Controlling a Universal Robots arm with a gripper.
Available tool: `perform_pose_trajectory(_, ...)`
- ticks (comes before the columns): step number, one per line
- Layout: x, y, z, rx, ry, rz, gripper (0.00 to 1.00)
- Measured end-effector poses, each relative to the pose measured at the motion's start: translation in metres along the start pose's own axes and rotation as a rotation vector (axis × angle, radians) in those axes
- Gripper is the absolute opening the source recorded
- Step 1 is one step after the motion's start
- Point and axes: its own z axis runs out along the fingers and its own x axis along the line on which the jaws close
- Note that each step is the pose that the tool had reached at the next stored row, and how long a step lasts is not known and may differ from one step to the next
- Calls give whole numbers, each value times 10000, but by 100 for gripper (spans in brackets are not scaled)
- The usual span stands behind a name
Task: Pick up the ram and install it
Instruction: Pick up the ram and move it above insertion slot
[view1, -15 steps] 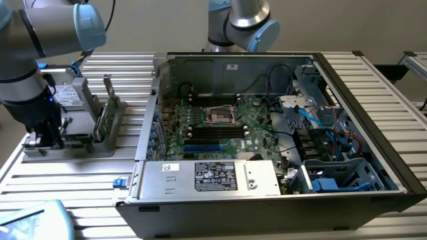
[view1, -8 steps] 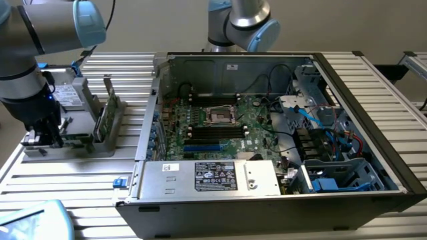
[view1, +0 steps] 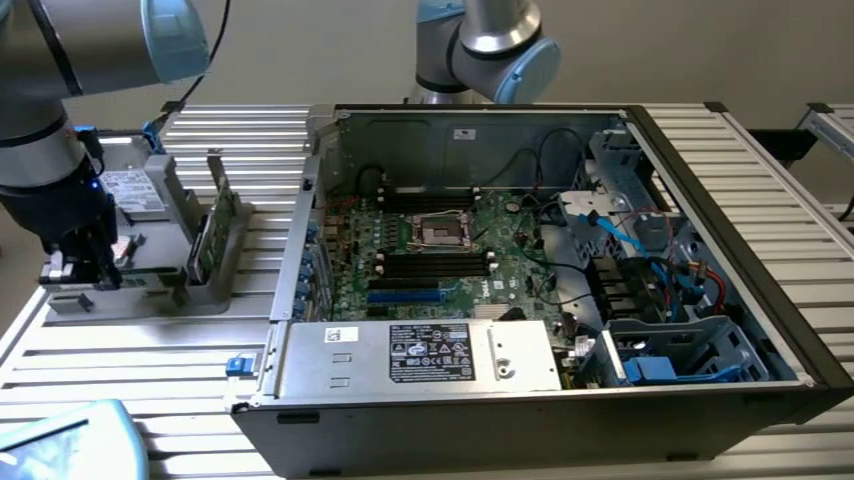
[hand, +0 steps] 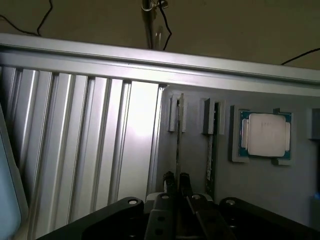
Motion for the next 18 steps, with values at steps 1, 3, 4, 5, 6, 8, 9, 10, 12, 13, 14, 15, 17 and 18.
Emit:
perform_pose_trajectory(1,-1,3,-26,-3,0,0,14)
perform_pose_trajectory(3,-2,10,-79,-5,0,0,14)
perform_pose_trajectory(4,-2,11,-103,-6,0,-1,14)
perform_pose_trajectory(5,-2,11,-128,-5,0,-1,14)
perform_pose_trajectory(6,-1,9,-153,-6,0,-1,14)
perform_pose_trajectory(8,-1,-6,-210,-20,-3,0,14)
perform_pose_trajectory(9,0,-16,-248,-38,-4,0,14)
perform_pose_trajectory(10,1,-27,-289,-62,-6,-1,14)
perform_pose_trajectory(12,3,-51,-375,-125,-13,1,14)
perform_pose_trajectory(13,4,-65,-411,-165,-17,2,14)
perform_pose_trajectory(14,6,-81,-442,-203,-20,2,14)
perform_pose_trajectory(15,7,-100,-471,-245,-25,2,14)
perform_pose_trajectory(17,12,-144,-512,-316,-32,2,14)
perform_pose_trajectory(18,14,-169,-526,-342,-34,3,14)
